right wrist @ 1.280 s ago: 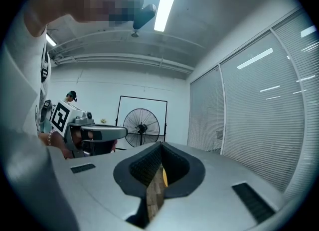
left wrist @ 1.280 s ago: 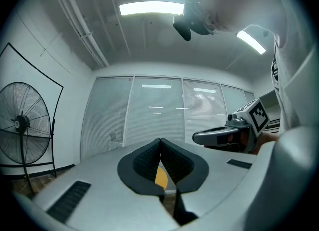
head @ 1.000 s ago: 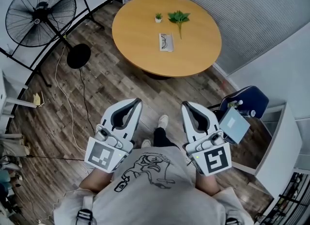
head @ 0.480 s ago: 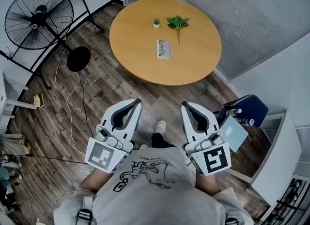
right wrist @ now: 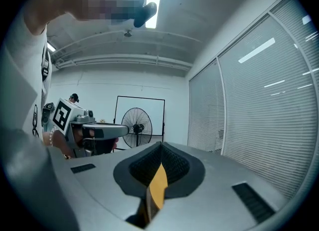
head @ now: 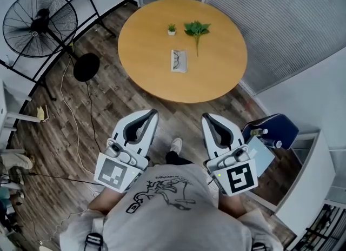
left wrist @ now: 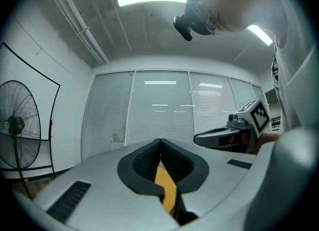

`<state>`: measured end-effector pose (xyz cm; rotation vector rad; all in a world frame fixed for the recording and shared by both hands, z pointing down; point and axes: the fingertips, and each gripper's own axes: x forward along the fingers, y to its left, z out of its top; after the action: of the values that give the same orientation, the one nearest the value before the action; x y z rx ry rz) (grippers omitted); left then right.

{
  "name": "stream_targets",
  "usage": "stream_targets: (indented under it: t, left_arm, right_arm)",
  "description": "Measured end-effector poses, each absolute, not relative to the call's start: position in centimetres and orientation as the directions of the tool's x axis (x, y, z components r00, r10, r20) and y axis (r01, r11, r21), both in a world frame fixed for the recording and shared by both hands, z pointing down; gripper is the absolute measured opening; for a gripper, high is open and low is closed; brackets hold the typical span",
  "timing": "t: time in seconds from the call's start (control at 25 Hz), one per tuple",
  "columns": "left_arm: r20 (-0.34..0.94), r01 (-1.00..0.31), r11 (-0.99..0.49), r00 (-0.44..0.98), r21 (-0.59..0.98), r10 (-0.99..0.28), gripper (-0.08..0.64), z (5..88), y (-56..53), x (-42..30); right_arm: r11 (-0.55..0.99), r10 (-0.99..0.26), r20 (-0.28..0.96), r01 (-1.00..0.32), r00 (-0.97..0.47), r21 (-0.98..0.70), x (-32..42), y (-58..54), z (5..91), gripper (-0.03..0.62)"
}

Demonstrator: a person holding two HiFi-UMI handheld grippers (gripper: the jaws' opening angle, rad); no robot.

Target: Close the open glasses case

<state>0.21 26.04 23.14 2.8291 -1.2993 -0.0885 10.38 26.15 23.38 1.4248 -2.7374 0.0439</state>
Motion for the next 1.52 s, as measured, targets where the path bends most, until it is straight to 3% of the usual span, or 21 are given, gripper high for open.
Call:
stream_targets:
  t: [0.76,1.52]
  left_arm:
    - [-0.019,-0.783,-0.621,0.621,0.047,-0.784,0.02,24.1,17.4,6.4]
    - [0.003,-0.788,-0.612,0.614,0.069,-0.789,0.02,25.3,15.4,9.3]
  right_arm:
    - [0.611,-0.789,0.064,-0.791,-0.611,-0.008,16.0,17.5,24.0,0.009]
    - [0.618,-0.783,0.072,-0.786,-0.618,-0.032,18.6,15.2,25.2,0.009]
